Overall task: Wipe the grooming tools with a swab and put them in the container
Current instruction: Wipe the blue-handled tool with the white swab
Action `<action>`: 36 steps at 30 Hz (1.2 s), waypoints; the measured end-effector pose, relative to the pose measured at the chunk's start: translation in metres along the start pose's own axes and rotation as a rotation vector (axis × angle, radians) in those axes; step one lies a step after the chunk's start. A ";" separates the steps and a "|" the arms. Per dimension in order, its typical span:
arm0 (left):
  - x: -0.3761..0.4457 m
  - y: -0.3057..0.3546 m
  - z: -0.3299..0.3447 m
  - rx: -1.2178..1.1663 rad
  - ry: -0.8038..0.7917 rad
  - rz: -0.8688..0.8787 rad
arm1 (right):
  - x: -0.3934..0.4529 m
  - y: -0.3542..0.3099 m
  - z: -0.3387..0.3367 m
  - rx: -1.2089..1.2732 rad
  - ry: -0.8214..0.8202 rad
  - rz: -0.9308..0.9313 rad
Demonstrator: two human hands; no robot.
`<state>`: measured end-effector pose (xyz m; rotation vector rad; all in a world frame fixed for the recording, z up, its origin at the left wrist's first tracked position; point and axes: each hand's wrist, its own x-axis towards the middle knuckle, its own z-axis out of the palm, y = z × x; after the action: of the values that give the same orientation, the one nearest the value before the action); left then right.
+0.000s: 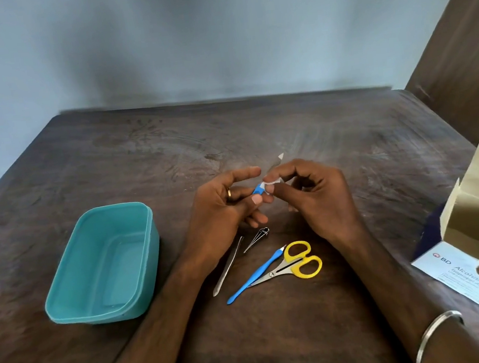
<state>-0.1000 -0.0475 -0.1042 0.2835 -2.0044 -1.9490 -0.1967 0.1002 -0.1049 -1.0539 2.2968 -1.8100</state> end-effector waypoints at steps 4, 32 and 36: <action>0.000 -0.001 -0.001 -0.049 -0.026 -0.006 | 0.000 -0.001 0.004 0.128 0.022 0.003; 0.003 0.002 0.000 -0.077 0.216 -0.008 | -0.002 -0.004 0.008 0.053 0.196 0.123; 0.002 0.005 0.001 -0.041 0.223 0.019 | -0.004 -0.006 0.010 -0.038 0.142 0.106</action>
<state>-0.1018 -0.0473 -0.0987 0.4481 -1.8171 -1.8545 -0.1870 0.0931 -0.1047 -0.8151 2.4235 -1.8638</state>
